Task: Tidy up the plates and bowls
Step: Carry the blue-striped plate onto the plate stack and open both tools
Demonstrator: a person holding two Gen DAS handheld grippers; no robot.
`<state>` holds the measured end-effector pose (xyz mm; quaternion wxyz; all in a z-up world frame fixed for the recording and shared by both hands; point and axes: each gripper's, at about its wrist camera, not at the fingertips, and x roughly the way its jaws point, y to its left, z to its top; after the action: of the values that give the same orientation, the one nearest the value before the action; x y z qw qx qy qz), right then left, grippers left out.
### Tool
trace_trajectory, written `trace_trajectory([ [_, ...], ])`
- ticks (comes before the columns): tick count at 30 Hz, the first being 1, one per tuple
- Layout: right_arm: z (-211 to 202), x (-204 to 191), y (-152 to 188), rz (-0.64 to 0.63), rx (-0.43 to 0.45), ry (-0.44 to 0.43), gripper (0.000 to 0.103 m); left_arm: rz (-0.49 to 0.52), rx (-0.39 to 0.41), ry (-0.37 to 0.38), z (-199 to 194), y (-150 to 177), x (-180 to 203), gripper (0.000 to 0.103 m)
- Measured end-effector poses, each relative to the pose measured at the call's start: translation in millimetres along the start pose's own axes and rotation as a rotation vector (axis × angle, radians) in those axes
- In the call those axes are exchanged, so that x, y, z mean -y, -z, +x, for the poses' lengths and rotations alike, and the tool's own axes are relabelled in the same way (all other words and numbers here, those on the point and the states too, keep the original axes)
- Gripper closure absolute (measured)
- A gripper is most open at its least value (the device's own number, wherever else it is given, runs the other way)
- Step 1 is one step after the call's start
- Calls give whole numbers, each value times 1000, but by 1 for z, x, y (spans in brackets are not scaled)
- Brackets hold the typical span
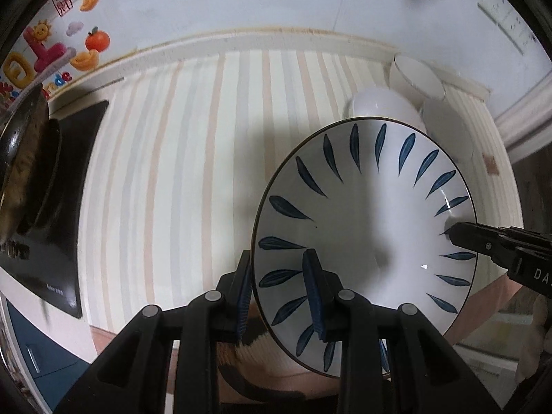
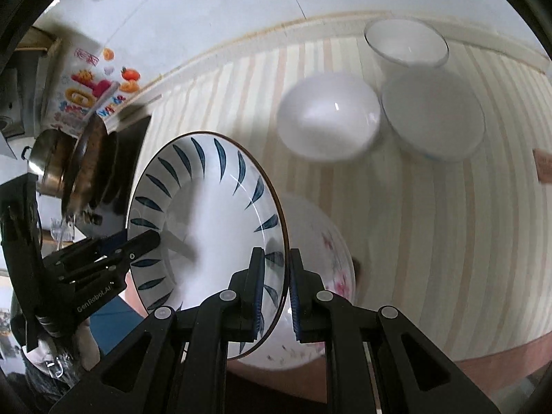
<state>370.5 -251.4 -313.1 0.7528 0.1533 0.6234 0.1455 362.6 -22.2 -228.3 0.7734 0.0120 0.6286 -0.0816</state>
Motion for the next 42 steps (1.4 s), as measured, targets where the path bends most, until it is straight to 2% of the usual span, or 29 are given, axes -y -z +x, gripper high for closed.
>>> trace_trajectory([
  [7,29,27,28,38,-56,2,88,29,-70,-23,34,17,13,77],
  [15,47,43,38,52,-83,17,88,56,-114,-47,58,21,21,77],
  [38,61,49,37,94,-105,44,88,114,-133,-53,75,26,34,77],
  [42,60,46,40,99,-101,56,85,133,-130,-52,74,27,34,77],
])
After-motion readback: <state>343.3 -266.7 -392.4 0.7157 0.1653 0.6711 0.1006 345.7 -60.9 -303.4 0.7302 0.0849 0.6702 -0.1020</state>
